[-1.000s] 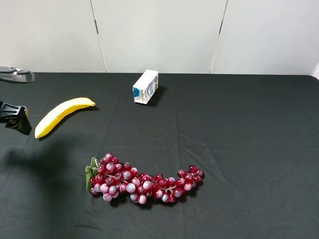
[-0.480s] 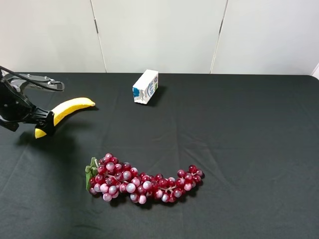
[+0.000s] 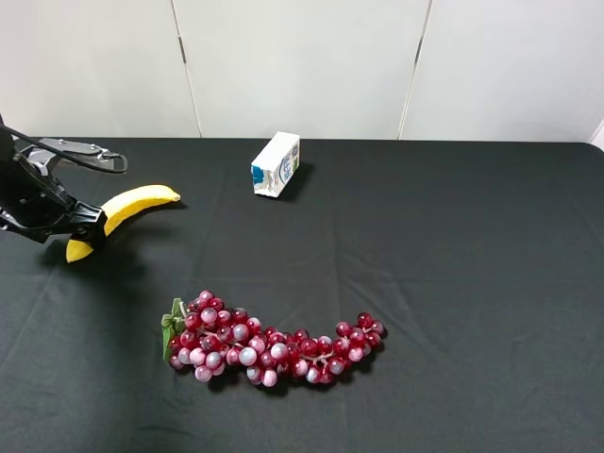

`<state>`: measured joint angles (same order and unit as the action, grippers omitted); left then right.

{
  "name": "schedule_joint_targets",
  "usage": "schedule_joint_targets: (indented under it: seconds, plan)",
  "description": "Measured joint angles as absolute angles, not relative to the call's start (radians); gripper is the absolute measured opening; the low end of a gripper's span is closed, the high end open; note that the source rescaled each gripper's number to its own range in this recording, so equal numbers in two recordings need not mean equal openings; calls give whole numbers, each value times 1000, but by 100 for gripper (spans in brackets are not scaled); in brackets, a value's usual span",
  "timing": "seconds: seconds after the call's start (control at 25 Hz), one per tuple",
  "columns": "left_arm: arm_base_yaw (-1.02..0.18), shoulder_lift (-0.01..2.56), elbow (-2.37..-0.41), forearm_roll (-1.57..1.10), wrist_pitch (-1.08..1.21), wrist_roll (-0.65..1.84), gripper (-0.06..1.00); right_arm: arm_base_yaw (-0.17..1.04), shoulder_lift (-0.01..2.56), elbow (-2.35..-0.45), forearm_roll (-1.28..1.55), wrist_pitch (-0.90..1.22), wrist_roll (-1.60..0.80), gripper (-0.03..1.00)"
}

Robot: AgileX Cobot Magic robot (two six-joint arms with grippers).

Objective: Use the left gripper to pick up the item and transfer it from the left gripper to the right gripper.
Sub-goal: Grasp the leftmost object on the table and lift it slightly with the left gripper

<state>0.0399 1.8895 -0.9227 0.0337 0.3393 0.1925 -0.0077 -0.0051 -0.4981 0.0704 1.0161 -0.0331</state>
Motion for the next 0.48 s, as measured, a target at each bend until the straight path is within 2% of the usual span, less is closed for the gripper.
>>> schedule_joint_targets:
  seconds: [0.16, 0.32, 0.36, 0.48]
  plan:
    - [40, 1890, -924, 34, 334, 192, 46, -8, -5, -498, 70, 1016, -33, 100]
    - [40, 1890, -924, 34, 327, 192, 5, -8, -5, -498, 70, 1016, -33, 100]
    - [40, 1890, -924, 35, 325, 192, 0, -8, -5, -498, 70, 1016, -33, 100]
    - [40, 1890, -924, 35, 324, 192, 0, -8, -5, -498, 70, 1016, -33, 100]
